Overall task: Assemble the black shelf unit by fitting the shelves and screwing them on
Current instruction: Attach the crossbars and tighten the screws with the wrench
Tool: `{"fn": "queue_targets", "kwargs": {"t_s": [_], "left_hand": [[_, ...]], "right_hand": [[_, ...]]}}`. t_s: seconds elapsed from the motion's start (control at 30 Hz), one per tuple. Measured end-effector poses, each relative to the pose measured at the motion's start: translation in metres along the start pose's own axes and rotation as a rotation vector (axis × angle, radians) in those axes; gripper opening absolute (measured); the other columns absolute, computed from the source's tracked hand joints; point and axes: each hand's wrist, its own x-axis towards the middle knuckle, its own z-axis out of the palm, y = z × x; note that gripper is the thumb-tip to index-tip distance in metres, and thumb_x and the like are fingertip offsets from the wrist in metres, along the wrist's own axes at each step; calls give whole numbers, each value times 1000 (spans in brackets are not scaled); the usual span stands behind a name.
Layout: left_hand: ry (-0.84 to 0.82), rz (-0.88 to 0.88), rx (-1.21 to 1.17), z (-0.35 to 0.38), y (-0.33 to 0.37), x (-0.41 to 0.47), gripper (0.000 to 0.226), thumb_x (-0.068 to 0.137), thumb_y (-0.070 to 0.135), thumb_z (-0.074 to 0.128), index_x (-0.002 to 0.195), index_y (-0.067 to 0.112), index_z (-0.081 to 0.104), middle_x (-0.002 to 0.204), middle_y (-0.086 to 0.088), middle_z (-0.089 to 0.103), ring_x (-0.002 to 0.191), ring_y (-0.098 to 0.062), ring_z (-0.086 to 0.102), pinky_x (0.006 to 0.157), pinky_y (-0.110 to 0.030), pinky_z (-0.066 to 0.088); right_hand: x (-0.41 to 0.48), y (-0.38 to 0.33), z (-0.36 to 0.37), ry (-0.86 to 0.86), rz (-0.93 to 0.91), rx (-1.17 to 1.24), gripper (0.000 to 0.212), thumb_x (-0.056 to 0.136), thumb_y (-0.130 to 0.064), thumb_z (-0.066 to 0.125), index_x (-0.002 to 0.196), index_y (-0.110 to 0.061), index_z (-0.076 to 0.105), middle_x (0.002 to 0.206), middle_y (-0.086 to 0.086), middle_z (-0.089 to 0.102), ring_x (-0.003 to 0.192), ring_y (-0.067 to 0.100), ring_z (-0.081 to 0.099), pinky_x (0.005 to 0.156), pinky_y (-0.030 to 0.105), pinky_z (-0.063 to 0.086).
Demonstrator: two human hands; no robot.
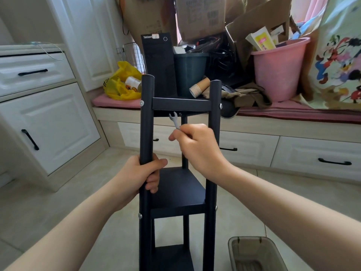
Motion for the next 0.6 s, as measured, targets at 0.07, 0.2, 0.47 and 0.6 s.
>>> {"fn": "queue_targets", "kwargs": {"t_s": [0.07,0.2,0.47,0.6], "left_hand": [[7,2,2,-1,0,0,39,96,18,65,65,14,43,53,-4,33,44,-18,34,46,-28,41],[6,6,-13,-3,0,1,41,98,17,64,64,15,40,53,-4,31,45,-18,32,46,-28,39],[-6,22,-6,-9,-2,4,47,99,18,62,58,19,39,53,-3,29,43,-17,32,46,-28,40],[-32,38,11,-9,-2,4,48,100,18,61,56,19,40,52,-3,29,43,-17,33,46,-28,41]], "right_hand": [[-5,-1,-6,14,-14,-16,27,97,-12,54,75,-20,67,44,-18,49,44,6,42,50,17,32],[-11,1,-23,53,-53,-50,26,97,-12,56,76,-13,71,44,-16,46,45,6,40,48,14,31],[-10,10,-48,140,99,-39,23,94,-20,61,78,-21,78,87,0,60,84,7,56,76,22,41],[-6,11,-49,104,200,-2,22,93,-22,62,78,-25,78,106,0,54,101,8,52,88,31,46]]}}
